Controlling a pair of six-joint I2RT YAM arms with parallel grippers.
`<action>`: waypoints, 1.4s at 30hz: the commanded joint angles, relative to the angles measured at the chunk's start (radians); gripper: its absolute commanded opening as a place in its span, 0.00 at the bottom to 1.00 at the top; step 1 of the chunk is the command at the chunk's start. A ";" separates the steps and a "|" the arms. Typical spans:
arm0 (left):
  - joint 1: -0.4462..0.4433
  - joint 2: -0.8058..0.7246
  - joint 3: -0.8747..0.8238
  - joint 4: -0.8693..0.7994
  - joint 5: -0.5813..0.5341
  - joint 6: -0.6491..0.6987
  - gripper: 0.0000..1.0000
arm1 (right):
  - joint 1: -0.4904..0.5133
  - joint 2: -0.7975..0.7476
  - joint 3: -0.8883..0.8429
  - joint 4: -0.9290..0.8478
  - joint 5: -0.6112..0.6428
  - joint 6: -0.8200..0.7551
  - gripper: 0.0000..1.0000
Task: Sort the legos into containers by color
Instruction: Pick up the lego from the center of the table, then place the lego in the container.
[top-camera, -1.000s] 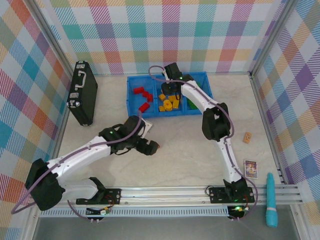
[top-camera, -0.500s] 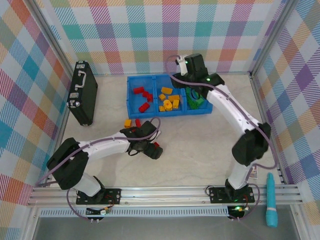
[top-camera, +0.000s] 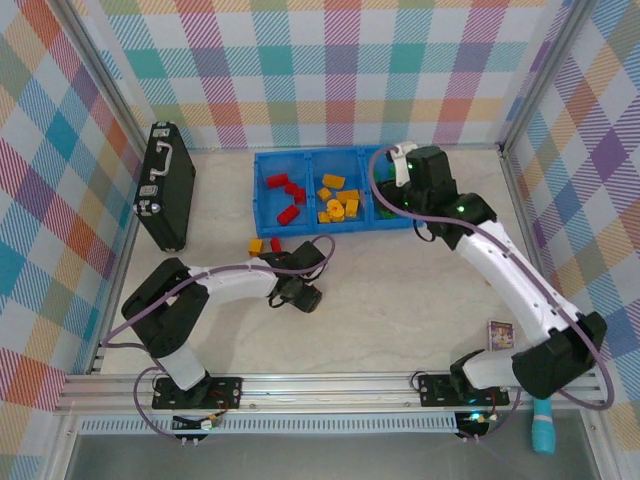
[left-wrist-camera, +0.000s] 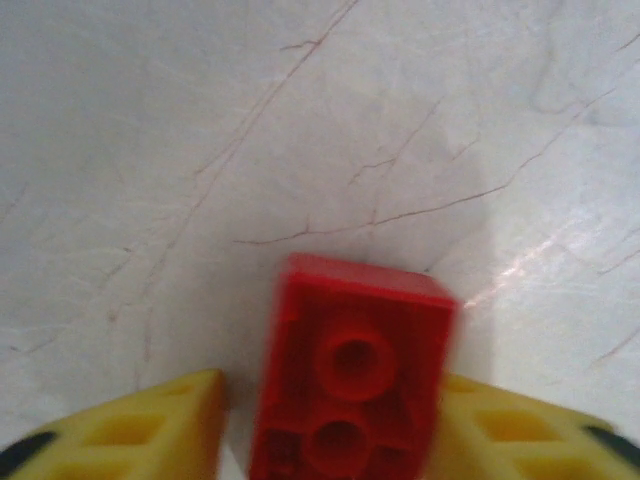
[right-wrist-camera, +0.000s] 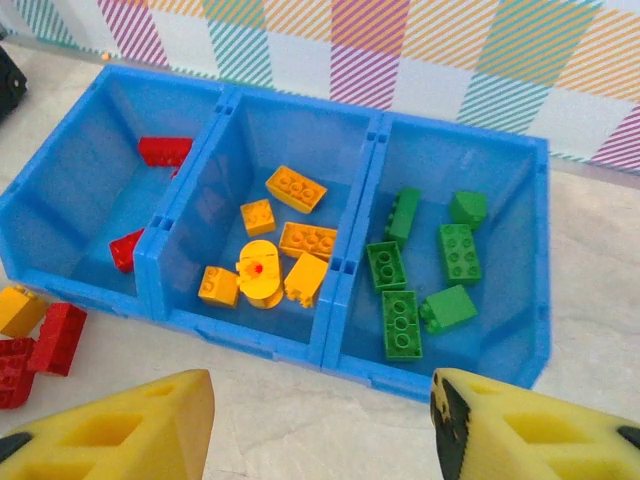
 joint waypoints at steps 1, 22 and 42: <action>-0.019 0.017 0.003 -0.030 0.059 -0.036 0.35 | -0.006 -0.052 -0.021 0.003 0.043 0.012 0.61; 0.184 -0.174 0.328 -0.106 -0.152 0.057 0.25 | -0.019 -0.286 -0.357 -0.140 -0.056 0.193 0.61; 0.372 0.263 0.629 -0.009 -0.164 -0.029 0.34 | -0.019 -0.410 -0.478 -0.236 -0.128 0.266 0.62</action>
